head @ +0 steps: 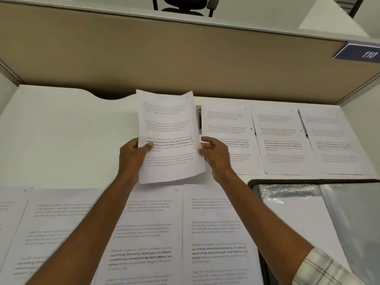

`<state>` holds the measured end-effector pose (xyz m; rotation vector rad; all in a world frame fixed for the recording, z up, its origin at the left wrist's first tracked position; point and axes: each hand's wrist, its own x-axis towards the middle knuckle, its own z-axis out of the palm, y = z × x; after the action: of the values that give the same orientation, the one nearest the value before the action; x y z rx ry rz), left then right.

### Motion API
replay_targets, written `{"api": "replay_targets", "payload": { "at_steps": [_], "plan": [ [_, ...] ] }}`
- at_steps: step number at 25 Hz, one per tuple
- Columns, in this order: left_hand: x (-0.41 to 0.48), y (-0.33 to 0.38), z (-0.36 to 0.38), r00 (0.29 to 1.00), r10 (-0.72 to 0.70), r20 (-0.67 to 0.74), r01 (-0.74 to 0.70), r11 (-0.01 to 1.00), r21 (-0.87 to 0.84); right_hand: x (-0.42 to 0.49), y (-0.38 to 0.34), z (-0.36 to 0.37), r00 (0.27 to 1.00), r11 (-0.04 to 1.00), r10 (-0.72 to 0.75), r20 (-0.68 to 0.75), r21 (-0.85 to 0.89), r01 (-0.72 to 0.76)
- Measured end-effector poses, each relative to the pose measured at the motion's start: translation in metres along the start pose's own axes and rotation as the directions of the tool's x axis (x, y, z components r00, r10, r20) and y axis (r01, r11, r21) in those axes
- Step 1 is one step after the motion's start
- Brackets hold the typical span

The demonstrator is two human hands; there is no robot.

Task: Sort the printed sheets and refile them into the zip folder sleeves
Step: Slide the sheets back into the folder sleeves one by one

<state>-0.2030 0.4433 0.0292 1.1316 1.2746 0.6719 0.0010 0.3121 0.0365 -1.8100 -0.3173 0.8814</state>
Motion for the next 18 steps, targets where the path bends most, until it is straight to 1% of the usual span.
{"api": "replay_targets", "payload": {
  "at_steps": [2, 5, 7, 9, 11, 15, 18],
  "plan": [
    [-0.028, 0.003, 0.001, 0.998, -0.004, 0.059, 0.005, 1.000, -0.010, -0.015, 0.001, -0.029, 0.999, 0.998, 0.002, 0.037, 0.068, -0.004],
    [-0.073, 0.005, 0.010, 0.986, -0.025, 0.164, 0.031, 0.999, -0.032, -0.046, 0.006, -0.086, 0.990, 0.997, -0.017, 0.137, 0.072, 0.007],
    [-0.107, 0.005, 0.025, 0.968, -0.008, 0.250, 0.018, 0.999, -0.035, -0.071, 0.009, -0.127, 0.977, 0.997, -0.021, 0.211, 0.075, 0.006],
    [-0.142, 0.001, 0.045, 0.950, -0.003, 0.311, 0.011, 1.000, -0.026, -0.092, 0.016, -0.169, 0.970, 0.997, -0.006, 0.243, 0.082, -0.015],
    [-0.177, -0.004, 0.069, 0.932, -0.002, 0.361, 0.003, 1.000, -0.002, -0.107, 0.023, -0.211, 0.972, 0.996, -0.017, 0.234, 0.090, -0.004],
    [-0.240, -0.021, 0.132, 0.894, -0.014, 0.448, 0.000, 1.000, 0.031, -0.131, 0.043, -0.302, 0.986, 0.994, -0.058, 0.156, 0.098, 0.043],
    [-0.287, -0.034, 0.189, 0.889, -0.008, 0.458, -0.007, 1.000, 0.031, -0.144, 0.059, -0.376, 0.987, 0.990, -0.090, 0.135, 0.118, 0.074]
  ]
}}
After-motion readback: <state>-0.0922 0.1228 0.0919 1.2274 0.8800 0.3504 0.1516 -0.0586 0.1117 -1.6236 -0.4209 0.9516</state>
